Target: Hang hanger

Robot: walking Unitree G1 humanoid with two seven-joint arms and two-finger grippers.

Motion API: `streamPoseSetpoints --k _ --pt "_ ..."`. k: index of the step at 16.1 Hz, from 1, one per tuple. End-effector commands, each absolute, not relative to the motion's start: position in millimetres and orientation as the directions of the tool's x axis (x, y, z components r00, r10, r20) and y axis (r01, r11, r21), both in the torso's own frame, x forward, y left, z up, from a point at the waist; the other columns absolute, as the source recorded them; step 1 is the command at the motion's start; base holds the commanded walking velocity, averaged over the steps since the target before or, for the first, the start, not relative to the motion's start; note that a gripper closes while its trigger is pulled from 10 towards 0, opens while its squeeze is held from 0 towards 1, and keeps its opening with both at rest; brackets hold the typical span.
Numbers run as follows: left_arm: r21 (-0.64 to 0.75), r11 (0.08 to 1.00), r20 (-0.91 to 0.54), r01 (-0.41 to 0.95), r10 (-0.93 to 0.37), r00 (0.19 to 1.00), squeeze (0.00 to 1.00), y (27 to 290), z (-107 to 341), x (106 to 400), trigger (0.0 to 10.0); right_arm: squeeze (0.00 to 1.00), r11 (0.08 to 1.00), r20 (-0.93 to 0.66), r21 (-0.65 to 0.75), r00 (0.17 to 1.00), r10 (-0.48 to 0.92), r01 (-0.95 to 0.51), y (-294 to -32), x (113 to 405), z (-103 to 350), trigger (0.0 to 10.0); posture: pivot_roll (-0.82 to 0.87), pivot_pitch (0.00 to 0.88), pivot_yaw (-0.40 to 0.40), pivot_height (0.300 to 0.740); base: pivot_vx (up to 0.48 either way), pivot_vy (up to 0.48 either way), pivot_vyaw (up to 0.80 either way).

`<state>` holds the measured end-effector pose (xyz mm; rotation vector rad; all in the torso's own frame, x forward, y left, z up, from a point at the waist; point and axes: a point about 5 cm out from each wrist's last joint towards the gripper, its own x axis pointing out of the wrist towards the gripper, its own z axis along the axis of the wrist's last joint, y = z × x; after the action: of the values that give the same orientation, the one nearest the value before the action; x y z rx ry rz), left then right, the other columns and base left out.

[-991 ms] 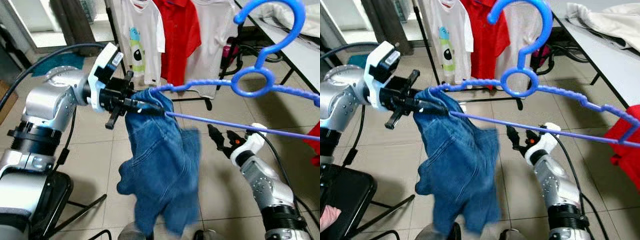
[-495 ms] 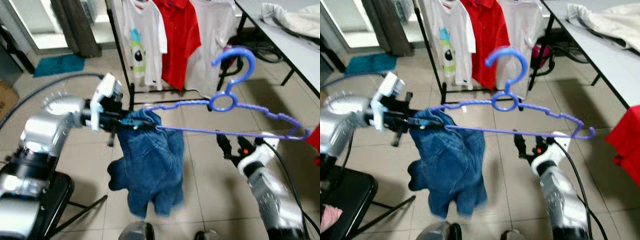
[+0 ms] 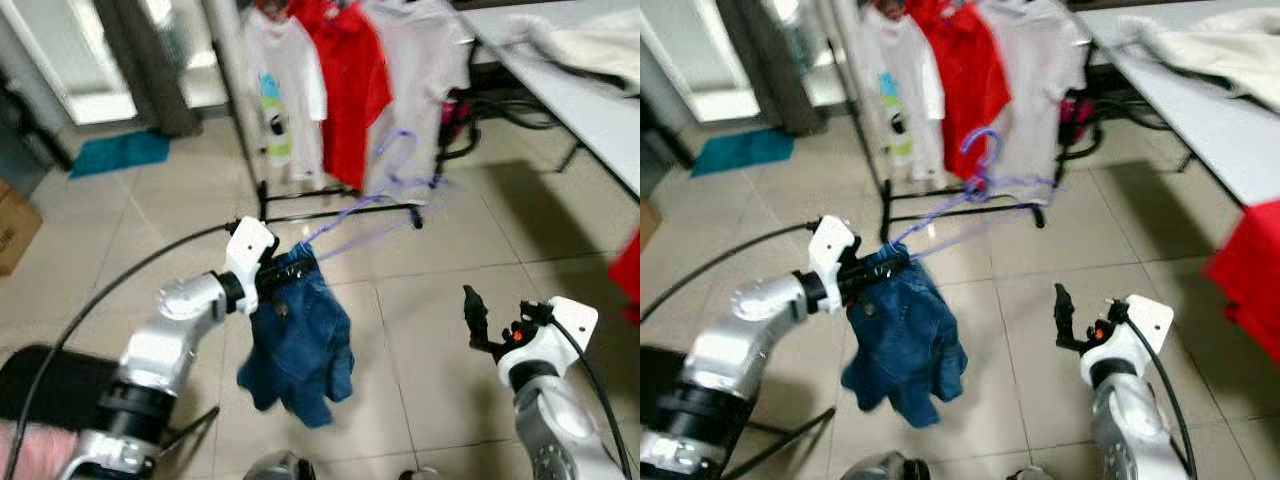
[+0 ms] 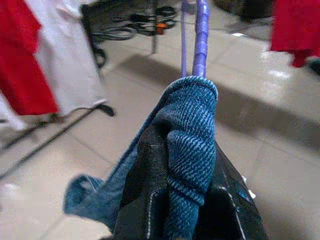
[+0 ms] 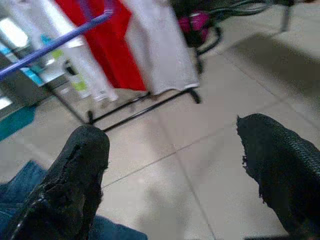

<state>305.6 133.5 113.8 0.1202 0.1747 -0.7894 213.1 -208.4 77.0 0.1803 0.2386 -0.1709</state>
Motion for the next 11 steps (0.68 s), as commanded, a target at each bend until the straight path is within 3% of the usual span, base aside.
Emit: streamPoseSetpoints --k 1,2,3,8,11 --pt "0.075 0.756 -0.171 0.65 -0.633 0.755 0.0 139 115 308 1.5 0.0 0.965 -0.275 0.144 0.945 -0.175 0.221 -209 209 75 10.0 -0.02 0.0 0.148 0.74 0.0 0.0 -0.8" --pt "0.048 0.802 -0.172 0.596 -0.581 0.796 0.0 139 104 305 6.7 0.0 0.967 -0.273 0.074 0.938 -0.215 0.244 -212 208 75 10.0 -0.03 0.0 0.151 0.74 0.0 0.0 -0.8" --pt "0.048 0.813 -0.178 0.581 -0.565 0.806 0.0 138 101 304 10.0 0.0 0.965 -0.26 0.066 0.938 -0.228 0.253 -212 208 77 10.0 -0.03 0.0 0.152 0.74 0.0 0.0 -0.8" --pt "-0.064 0.924 -0.008 0.378 -0.379 0.925 0.0 133 107 308 10.0 0.0 0.95 -0.266 0.128 0.932 -0.245 0.286 -208 205 83 10.0 -0.03 0.011 0.155 0.74 0.0 0.0 -0.8" --pt "-0.001 0.846 -0.146 0.532 -0.527 0.837 0.0 129 97 297 10.0 0.0 0.945 -0.258 0.126 0.929 -0.263 0.303 -205 205 84 10.0 -0.03 0.015 0.154 0.74 0.0 0.0 -0.8"
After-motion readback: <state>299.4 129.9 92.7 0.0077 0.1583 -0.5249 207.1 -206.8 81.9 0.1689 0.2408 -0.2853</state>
